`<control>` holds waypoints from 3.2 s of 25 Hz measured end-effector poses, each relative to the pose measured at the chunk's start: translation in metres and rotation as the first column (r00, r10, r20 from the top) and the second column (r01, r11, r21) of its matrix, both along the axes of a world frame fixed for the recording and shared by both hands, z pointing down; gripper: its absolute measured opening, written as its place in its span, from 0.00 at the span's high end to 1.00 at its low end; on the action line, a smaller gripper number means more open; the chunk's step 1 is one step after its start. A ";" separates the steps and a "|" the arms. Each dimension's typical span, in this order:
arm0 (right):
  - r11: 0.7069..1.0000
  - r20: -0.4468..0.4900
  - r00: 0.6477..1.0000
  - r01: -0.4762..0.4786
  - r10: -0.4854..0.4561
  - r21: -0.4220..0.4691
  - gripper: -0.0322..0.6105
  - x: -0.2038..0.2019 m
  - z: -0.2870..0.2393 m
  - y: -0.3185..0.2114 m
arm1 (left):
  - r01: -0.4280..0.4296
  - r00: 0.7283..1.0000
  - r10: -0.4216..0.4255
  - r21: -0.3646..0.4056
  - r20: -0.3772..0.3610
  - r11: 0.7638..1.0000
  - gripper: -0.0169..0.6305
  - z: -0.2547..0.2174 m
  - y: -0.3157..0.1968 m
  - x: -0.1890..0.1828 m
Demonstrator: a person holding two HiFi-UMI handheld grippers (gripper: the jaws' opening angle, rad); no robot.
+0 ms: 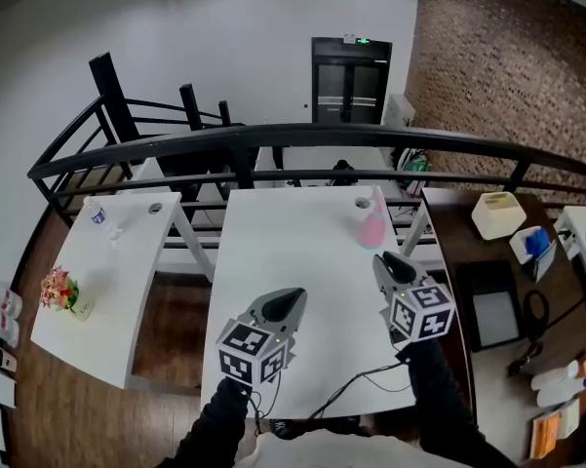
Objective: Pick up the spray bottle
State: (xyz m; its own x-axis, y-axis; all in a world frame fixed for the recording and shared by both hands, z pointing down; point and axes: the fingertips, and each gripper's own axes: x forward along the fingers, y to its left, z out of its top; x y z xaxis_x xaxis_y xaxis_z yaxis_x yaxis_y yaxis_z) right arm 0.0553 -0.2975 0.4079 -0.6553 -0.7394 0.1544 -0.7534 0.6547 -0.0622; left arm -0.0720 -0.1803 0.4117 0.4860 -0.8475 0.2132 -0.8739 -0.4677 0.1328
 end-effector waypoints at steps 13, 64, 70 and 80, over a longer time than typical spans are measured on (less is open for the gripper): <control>0.974 -0.160 0.963 -0.225 0.217 -0.034 0.47 0.002 0.078 -0.270 | -0.017 1.000 0.017 -0.061 -0.011 0.998 0.99 0.045 -0.121 -0.003; 0.973 0.060 0.989 0.122 -0.136 0.193 0.86 -0.015 -0.110 0.053 | -0.029 1.000 0.028 0.066 0.005 0.997 0.99 -0.033 0.035 0.015; 0.978 0.075 0.987 0.125 -0.139 0.166 0.86 0.001 -0.094 0.123 | -0.016 1.000 0.015 0.080 0.016 0.997 0.99 -0.041 0.083 0.015; 0.980 0.091 0.985 0.134 -0.149 0.150 0.86 0.019 -0.073 0.166 | -0.008 1.000 0.008 0.071 0.008 0.997 1.00 -0.039 0.114 0.028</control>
State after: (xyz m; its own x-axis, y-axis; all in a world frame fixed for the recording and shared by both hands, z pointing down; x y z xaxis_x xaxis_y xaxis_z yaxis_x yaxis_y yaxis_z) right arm 0.0741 -0.1316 0.3351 -0.7617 -0.6476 -0.0189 -0.6470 0.7619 -0.0317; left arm -0.0441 -0.0668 0.3724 0.4912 -0.8569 0.1560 -0.8710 -0.4826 0.0919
